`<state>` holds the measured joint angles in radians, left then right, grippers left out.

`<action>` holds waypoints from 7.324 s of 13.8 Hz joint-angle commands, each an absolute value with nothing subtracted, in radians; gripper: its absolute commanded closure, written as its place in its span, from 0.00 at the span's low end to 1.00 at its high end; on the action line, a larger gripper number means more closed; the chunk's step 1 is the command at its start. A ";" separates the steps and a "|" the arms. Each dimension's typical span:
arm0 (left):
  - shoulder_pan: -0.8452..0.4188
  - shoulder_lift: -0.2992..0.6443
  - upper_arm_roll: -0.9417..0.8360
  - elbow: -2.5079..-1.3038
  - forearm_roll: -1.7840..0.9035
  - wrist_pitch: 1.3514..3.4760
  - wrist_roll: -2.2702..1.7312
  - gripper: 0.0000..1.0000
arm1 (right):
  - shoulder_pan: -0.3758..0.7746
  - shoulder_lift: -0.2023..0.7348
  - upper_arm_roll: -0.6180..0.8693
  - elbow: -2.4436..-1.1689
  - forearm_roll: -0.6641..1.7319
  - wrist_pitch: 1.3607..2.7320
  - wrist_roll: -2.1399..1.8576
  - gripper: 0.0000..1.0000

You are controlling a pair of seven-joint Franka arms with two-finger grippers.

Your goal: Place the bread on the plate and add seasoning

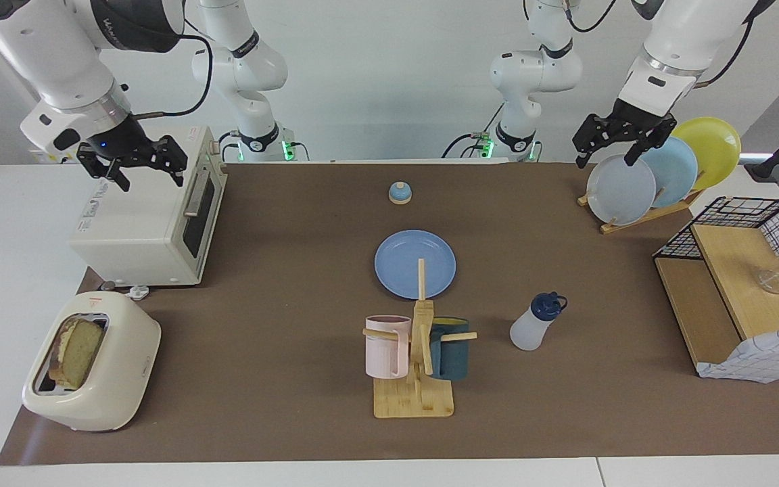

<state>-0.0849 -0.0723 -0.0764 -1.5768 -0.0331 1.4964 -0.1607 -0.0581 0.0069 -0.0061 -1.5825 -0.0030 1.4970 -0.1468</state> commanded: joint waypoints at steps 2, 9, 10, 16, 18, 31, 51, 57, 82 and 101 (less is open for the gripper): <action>-0.078 -0.100 -0.075 -1.606 -0.032 1.509 -0.149 0.00 | -0.058 -0.008 -0.002 -1.600 -0.018 1.513 -0.132 0.00; -0.078 -0.100 -0.075 -1.608 -0.032 1.508 -0.153 0.00 | -0.090 -0.006 -0.002 -1.631 -0.018 1.737 -0.206 0.00; -0.078 -0.100 -0.075 -1.612 -0.032 1.508 -0.149 0.00 | -0.097 -0.003 -0.002 -1.634 -0.018 1.788 -0.201 0.00; -0.092 -0.129 -0.078 -1.666 -0.031 1.503 -0.153 0.00 | -0.126 0.090 -0.005 -1.704 -0.127 2.205 -0.199 0.07; -0.094 -0.159 -0.080 -1.722 -0.031 1.526 -0.158 0.00 | -0.164 0.162 -0.005 -1.681 -0.133 2.301 -0.178 0.07; -0.222 -0.351 -0.087 -2.491 -0.034 2.592 -0.199 0.00 | -0.196 0.319 -0.006 -1.634 -0.225 2.531 -0.140 0.68; -0.224 0.035 -0.115 -2.554 -0.026 3.278 -0.190 0.00 | -0.115 0.302 0.031 -1.421 -0.359 2.110 -0.236 1.00; -0.222 0.138 -0.101 -2.445 -0.002 3.278 -0.187 0.00 | 0.102 0.245 0.037 -1.381 -0.347 1.881 -0.125 1.00; -0.589 0.374 0.307 -2.237 -0.075 3.370 -0.193 0.00 | 0.709 0.170 0.058 -1.814 -0.210 2.256 0.850 1.00; -0.585 0.434 0.305 -2.206 -0.140 3.462 -0.186 1.00 | 0.706 0.121 0.057 -2.009 -0.405 2.537 0.807 1.00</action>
